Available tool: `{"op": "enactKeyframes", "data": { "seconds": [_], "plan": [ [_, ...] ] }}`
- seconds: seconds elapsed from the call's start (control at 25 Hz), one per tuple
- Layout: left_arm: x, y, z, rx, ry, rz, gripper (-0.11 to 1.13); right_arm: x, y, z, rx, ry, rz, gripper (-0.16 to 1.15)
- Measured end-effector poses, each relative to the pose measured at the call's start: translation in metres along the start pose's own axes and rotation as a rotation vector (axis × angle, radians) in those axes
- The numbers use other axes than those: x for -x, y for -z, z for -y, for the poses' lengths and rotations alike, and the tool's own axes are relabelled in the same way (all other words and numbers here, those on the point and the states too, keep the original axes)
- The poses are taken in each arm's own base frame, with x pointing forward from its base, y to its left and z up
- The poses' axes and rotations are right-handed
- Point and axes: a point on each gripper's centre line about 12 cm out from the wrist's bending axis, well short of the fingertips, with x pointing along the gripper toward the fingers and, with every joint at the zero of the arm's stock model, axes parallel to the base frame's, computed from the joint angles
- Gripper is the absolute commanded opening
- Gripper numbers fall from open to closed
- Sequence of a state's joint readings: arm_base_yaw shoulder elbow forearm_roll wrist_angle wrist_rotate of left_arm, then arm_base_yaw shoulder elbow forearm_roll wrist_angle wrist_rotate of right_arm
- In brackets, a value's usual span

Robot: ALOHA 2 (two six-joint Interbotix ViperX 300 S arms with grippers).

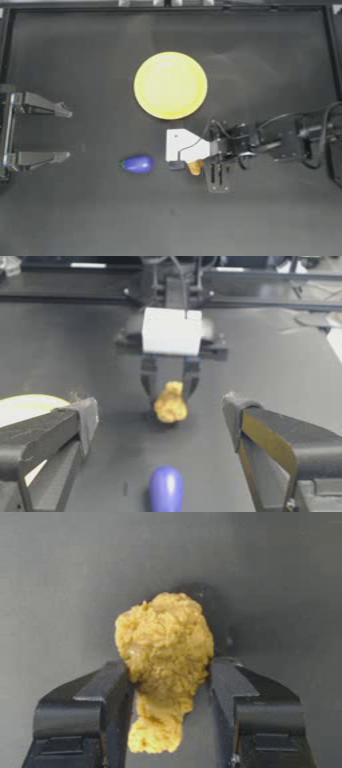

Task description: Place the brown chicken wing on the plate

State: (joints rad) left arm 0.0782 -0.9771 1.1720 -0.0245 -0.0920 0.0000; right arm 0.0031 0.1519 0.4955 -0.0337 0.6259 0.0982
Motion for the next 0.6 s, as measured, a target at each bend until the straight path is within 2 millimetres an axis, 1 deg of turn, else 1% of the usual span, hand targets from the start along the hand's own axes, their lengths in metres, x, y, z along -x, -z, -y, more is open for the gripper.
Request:
{"op": "enactKeyframes", "data": {
  "seconds": [0.12, 0.24, 0.32, 0.4, 0.6],
  "plan": [
    [0.0, 0.0, 0.0, 0.0, -0.002, 0.0, 1.03, 0.018, -0.006, 0.002, -0.008, -0.002, 0.051, 0.15],
    [0.0, 0.0, 0.0, 0.0, -0.002, -0.001, 1.03, 0.035, -0.011, 0.009, -0.01, 0.003, 0.101, 0.12],
    [0.0, 0.0, 0.0, 0.0, -0.002, 0.0, 1.03, 0.045, -0.014, 0.019, -0.018, 0.017, 0.132, 0.11],
    [0.0, 0.0, 0.0, 0.0, -0.002, -0.001, 1.03, 0.05, -0.015, 0.028, -0.016, 0.039, 0.153, 0.1],
    [0.0, -0.001, 0.0, 0.0, -0.001, 0.002, 1.03, 0.055, -0.021, 0.061, -0.015, 0.118, 0.186, 0.07]
  ]
}}
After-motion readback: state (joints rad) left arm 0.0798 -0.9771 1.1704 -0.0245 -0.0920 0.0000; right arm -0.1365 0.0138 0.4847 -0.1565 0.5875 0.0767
